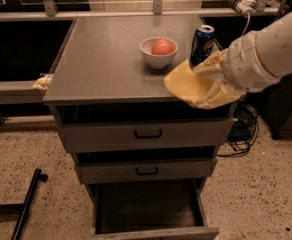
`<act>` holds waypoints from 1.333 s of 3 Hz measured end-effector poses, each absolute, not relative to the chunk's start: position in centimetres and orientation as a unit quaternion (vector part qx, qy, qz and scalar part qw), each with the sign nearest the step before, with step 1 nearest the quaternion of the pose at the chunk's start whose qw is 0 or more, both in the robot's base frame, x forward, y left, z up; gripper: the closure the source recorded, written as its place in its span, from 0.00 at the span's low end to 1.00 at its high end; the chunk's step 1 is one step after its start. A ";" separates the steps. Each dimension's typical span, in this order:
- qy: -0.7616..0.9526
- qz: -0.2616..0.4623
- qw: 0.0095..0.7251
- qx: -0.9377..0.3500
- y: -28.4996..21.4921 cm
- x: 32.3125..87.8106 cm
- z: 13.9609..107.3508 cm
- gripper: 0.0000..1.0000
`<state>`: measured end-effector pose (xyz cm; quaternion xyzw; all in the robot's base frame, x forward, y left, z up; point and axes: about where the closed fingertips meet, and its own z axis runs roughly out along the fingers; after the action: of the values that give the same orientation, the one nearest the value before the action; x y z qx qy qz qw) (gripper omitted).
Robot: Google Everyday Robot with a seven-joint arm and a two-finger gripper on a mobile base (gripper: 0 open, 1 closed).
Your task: Pick sponge from bottom drawer and place on counter
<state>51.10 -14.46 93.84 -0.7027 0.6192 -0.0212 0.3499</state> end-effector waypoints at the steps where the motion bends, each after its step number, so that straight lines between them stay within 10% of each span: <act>1: 0.617 -0.028 0.358 -0.701 -14.2 55.4 94.3 1.00; 4: 0.643 -0.011 0.363 -0.675 -16.8 67.6 92.1 1.00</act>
Offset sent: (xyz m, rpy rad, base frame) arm 0.1620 -0.0065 0.0092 0.0331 -0.0452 -0.0129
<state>67.56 -16.79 92.12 -0.6747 0.6429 -0.0105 0.3626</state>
